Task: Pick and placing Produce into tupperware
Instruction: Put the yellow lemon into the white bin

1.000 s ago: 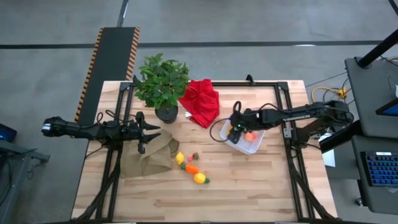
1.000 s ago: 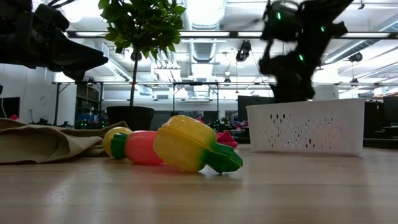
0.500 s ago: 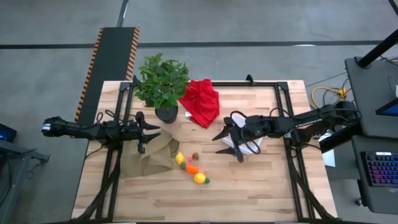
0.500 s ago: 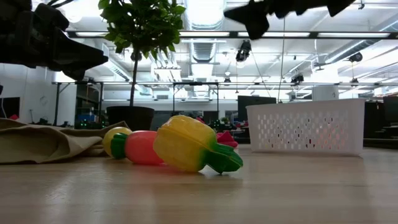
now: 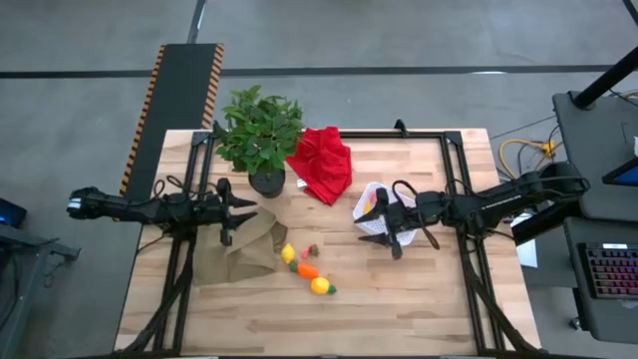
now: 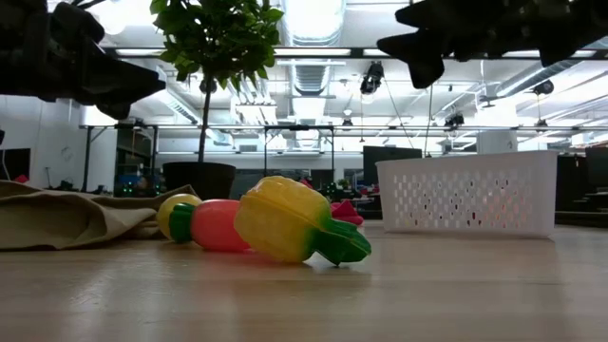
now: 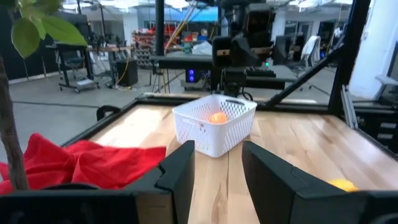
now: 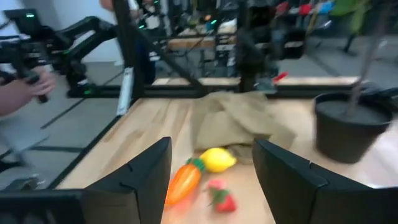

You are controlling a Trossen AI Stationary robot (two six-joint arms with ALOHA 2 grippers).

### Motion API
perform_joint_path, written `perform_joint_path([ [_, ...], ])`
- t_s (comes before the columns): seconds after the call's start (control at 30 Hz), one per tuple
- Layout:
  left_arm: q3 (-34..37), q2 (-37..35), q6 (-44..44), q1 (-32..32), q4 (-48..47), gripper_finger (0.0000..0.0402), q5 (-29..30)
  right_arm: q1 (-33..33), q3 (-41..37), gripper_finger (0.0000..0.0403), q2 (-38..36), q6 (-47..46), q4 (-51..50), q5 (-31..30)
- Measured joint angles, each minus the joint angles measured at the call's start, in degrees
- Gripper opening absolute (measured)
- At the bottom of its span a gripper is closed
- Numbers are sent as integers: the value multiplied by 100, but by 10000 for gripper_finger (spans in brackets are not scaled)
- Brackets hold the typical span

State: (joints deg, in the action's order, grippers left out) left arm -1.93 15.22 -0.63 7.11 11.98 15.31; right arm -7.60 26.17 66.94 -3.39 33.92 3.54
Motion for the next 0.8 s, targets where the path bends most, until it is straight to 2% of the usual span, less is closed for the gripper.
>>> perform_joint_path([
  [0.27,0,13,-24,1,134,121,-60,0,37,215,67,66,55,-215],
  [0.47,-2,70,303,0,496,125,-298,0,59,215,72,218,52,-217],
  [0.57,-36,161,485,0,457,149,-282,0,60,215,72,285,45,-217],
  [0.67,-156,317,631,2,476,192,-292,0,59,215,72,287,43,-217],
  [0.8,-422,572,690,2,463,248,-979,0,59,215,72,213,44,-219],
])
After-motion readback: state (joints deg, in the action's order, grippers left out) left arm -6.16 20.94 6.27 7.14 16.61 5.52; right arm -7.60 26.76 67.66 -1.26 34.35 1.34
